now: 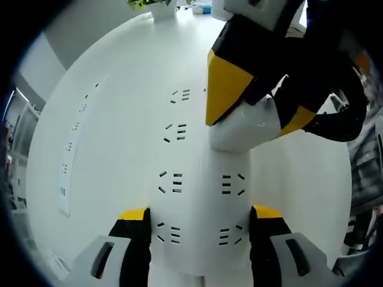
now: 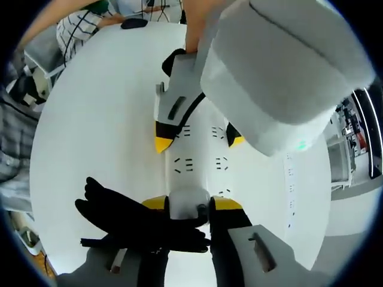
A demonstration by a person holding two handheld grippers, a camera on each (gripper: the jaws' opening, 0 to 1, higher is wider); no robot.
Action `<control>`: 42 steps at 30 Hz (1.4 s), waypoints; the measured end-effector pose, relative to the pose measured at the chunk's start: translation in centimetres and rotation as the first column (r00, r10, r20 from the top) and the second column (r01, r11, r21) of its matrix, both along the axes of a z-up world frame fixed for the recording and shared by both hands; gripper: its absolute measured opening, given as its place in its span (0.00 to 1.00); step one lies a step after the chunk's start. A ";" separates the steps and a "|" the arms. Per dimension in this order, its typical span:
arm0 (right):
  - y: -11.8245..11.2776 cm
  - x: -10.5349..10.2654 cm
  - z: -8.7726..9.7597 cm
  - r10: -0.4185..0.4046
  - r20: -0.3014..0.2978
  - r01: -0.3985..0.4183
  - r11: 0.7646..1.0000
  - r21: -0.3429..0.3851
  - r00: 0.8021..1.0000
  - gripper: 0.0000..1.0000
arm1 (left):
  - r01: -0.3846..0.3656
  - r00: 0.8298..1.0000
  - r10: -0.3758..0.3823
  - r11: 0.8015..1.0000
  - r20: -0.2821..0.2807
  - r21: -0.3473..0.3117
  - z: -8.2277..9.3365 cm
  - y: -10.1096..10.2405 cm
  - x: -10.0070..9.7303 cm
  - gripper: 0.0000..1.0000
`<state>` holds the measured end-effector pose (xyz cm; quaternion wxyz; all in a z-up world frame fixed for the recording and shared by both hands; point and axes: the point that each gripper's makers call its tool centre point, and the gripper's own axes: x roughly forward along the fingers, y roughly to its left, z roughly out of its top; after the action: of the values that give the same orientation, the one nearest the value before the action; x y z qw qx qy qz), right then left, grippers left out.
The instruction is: Straighten the power strip on the desk, plug the charger into it
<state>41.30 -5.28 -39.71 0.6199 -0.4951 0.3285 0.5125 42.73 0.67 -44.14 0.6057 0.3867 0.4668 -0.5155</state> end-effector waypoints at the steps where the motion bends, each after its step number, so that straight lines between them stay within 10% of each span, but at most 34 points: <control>1: 0.0 0.0 0.1 -0.001 0.001 0.001 1.000 0.001 1.000 0.22 | -0.002 1.000 0.002 1.000 0.000 -0.001 0.0 0.0 0.0 0.67; 30: 0.6 -0.7 0.3 0.050 -0.006 -0.047 0.965 0.258 0.999 0.37 | -0.005 0.984 0.038 0.983 0.174 -0.183 1.9 0.1 -1.4 0.67; 42: 1.0 0.0 1.7 0.024 0.053 -0.041 0.929 0.367 0.998 0.60 | 0.041 0.963 0.040 0.955 0.265 -0.295 2.5 -0.1 -2.6 0.90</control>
<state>41.33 -4.28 -38.02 0.7007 -0.3876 0.2037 0.5633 40.10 0.54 -41.68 0.7145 0.3574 0.2973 -0.5229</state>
